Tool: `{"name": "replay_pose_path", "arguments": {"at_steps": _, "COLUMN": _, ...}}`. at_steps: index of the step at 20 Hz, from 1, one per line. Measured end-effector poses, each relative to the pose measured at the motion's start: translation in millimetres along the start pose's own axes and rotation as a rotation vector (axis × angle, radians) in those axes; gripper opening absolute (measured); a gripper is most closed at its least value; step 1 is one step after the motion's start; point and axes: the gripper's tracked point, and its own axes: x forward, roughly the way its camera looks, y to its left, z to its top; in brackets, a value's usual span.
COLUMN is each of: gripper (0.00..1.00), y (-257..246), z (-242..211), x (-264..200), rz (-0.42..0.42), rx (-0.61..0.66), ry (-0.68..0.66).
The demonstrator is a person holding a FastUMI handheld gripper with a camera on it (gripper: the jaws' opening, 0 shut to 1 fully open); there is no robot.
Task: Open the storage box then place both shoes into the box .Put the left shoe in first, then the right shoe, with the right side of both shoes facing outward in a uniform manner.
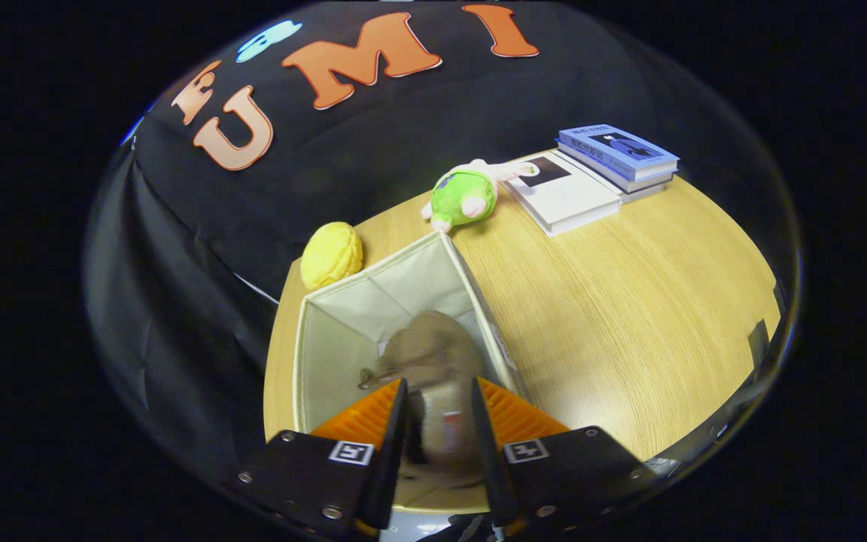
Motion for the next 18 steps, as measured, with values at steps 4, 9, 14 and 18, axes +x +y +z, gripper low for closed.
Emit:
{"name": "replay_pose_path", "arguments": {"at_steps": 4, "gripper": 0.99, "y": 8, "z": 16, "x": -17, "rz": 0.005, "rx": -0.081, "ry": -0.066}}
{"name": "replay_pose_path", "arguments": {"at_steps": 9, "gripper": 0.99, "y": 7, "z": 72, "x": -45, "rz": -0.008, "rx": -0.154, "ry": -0.195}}
{"name": "replay_pose_path", "arguments": {"at_steps": 14, "gripper": 0.98, "y": -5, "z": 147, "x": -94, "rz": -0.033, "rx": -0.221, "ry": -0.361}}
{"name": "replay_pose_path", "arguments": {"at_steps": 18, "gripper": 0.98, "y": -23, "z": 199, "x": -141, "rz": -0.088, "rx": -0.293, "ry": -0.508}}
